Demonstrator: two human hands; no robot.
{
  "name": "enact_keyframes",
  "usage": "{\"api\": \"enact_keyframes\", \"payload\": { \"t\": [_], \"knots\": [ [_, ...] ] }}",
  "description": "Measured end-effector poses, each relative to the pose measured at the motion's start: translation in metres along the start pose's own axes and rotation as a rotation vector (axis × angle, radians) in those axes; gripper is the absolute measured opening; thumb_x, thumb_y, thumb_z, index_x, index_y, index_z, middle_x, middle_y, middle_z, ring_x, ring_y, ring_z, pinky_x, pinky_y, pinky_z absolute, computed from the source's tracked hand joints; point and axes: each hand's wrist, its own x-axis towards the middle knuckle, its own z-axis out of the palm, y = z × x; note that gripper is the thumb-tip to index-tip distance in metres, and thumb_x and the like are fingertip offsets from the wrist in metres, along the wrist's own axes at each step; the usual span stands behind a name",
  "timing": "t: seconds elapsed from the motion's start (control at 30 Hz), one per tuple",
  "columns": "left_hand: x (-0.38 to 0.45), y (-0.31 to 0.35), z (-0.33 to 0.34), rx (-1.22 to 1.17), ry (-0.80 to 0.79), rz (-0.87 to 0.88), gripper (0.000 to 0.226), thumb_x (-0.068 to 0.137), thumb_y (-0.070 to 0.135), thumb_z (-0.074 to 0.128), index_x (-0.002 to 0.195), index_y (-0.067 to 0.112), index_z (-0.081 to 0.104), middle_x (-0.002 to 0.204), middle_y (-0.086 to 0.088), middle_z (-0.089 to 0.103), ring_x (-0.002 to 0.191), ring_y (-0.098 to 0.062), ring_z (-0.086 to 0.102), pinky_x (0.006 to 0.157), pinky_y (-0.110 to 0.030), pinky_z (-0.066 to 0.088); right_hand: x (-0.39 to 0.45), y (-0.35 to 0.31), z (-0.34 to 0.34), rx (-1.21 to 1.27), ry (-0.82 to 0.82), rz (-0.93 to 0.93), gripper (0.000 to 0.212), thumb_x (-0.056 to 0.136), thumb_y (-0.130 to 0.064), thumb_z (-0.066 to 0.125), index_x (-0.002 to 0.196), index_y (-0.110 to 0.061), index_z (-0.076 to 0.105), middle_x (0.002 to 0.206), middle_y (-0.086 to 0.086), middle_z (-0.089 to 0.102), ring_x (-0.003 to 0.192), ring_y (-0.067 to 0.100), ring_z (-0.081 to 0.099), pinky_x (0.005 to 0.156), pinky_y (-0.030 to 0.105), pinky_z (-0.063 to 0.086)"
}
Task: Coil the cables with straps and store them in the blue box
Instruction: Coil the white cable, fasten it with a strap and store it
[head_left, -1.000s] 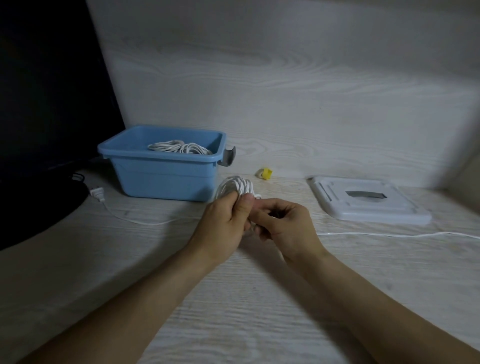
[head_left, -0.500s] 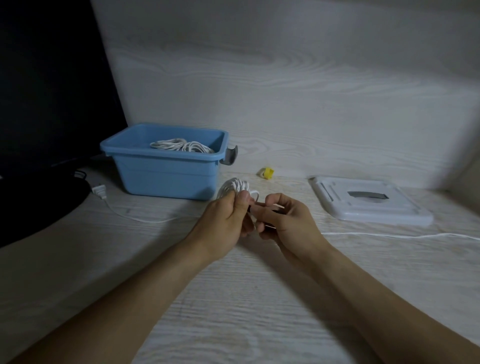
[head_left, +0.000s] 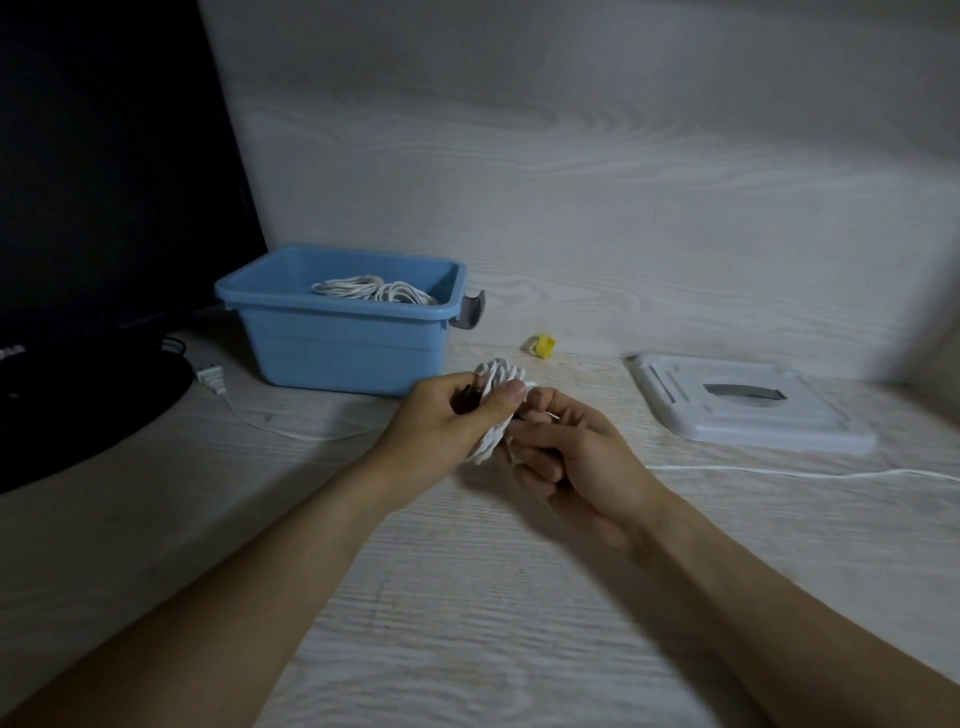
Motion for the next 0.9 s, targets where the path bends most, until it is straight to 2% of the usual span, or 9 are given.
{"api": "enact_keyframes", "payload": {
  "t": [0.13, 0.27, 0.37, 0.47, 0.57, 0.63, 0.77, 0.83, 0.9],
  "knots": [
    [-0.001, 0.001, 0.001, 0.179, 0.089, 0.122, 0.036, 0.091, 0.04, 0.063, 0.064, 0.016, 0.064, 0.052, 0.002, 0.063, 0.051, -0.009, 0.059, 0.056, -0.024, 0.046, -0.001, -0.003, 0.001, 0.045, 0.024, 0.026, 0.026, 0.089, 0.016, 0.045, 0.088, -0.009, 0.048, 0.053, 0.003, 0.036, 0.036, 0.007, 0.032, 0.037, 0.02, 0.029],
    [-0.003, 0.004, 0.005, 0.461, 0.136, 0.206, 0.035, 0.099, 0.04, 0.049, 0.071, 0.024, 0.059, 0.05, 0.004, 0.057, 0.051, -0.005, 0.058, 0.054, -0.02, 0.044, -0.003, -0.008, 0.006, -0.104, 0.083, -0.027, 0.026, 0.086, 0.019, 0.052, 0.095, -0.005, 0.052, 0.057, 0.009, 0.058, 0.035, 0.01, 0.038, 0.039, 0.021, 0.032],
    [-0.004, 0.003, 0.007, 0.594, 0.135, 0.235, 0.03, 0.103, 0.038, 0.038, 0.077, 0.029, 0.053, 0.055, 0.01, 0.052, 0.057, -0.003, 0.055, 0.055, -0.021, 0.036, -0.006, -0.011, 0.009, -0.436, 0.161, -0.129, 0.023, 0.084, 0.012, 0.067, 0.089, -0.006, 0.053, 0.071, 0.018, 0.064, 0.038, 0.013, 0.046, 0.041, 0.024, 0.037],
    [-0.005, 0.004, 0.01, 0.614, 0.083, 0.212, 0.033, 0.104, 0.038, 0.031, 0.089, 0.024, 0.057, 0.064, 0.008, 0.057, 0.063, -0.006, 0.058, 0.059, -0.028, 0.043, -0.008, -0.009, 0.005, -0.889, 0.187, -0.301, 0.025, 0.084, 0.0, 0.072, 0.084, -0.012, 0.05, 0.081, 0.011, 0.073, 0.045, 0.003, 0.056, 0.044, 0.019, 0.044],
    [-0.007, 0.005, 0.013, 0.657, 0.074, 0.241, 0.035, 0.104, 0.04, 0.028, 0.09, 0.024, 0.056, 0.064, 0.005, 0.058, 0.063, -0.008, 0.058, 0.06, -0.032, 0.045, -0.008, -0.007, 0.001, -1.204, 0.226, -0.482, 0.027, 0.079, -0.007, 0.074, 0.081, -0.017, 0.049, 0.072, 0.0, 0.072, 0.05, 0.003, 0.056, 0.051, 0.01, 0.04],
    [-0.006, 0.003, 0.012, 0.697, 0.081, 0.234, 0.032, 0.104, 0.037, 0.03, 0.084, 0.025, 0.052, 0.06, 0.007, 0.053, 0.059, -0.006, 0.053, 0.058, -0.029, 0.036, -0.007, -0.006, -0.001, -1.353, 0.256, -0.576, 0.025, 0.077, -0.014, 0.076, 0.078, -0.02, 0.052, 0.064, -0.007, 0.067, 0.056, 0.003, 0.057, 0.053, 0.007, 0.038],
    [-0.001, -0.003, 0.003, 0.746, 0.113, 0.16, 0.029, 0.105, 0.031, 0.032, 0.081, 0.023, 0.047, 0.064, 0.011, 0.046, 0.065, -0.014, 0.048, 0.063, -0.029, 0.03, -0.008, -0.005, -0.004, -1.346, 0.152, -0.6, 0.011, 0.079, -0.018, 0.078, 0.082, -0.02, 0.068, 0.067, -0.015, 0.065, 0.063, 0.001, 0.061, 0.059, 0.005, 0.041],
    [0.002, -0.003, -0.002, 0.737, 0.106, 0.15, 0.03, 0.105, 0.03, 0.033, 0.082, 0.021, 0.05, 0.067, 0.012, 0.047, 0.071, -0.017, 0.05, 0.065, -0.03, 0.033, -0.008, -0.006, -0.005, -1.343, 0.059, -0.654, 0.018, 0.078, -0.01, 0.079, 0.094, -0.018, 0.074, 0.081, -0.014, 0.07, 0.068, -0.008, 0.061, 0.067, 0.003, 0.043],
    [0.001, -0.001, -0.006, 0.702, 0.072, 0.185, 0.033, 0.105, 0.028, 0.034, 0.076, 0.025, 0.048, 0.068, 0.011, 0.05, 0.071, -0.017, 0.052, 0.067, -0.031, 0.036, -0.006, -0.007, -0.008, -1.392, -0.05, -0.769, 0.027, 0.079, -0.002, 0.076, 0.104, -0.013, 0.074, 0.092, -0.006, 0.072, 0.078, -0.003, 0.063, 0.074, 0.004, 0.045]
  ]
}}
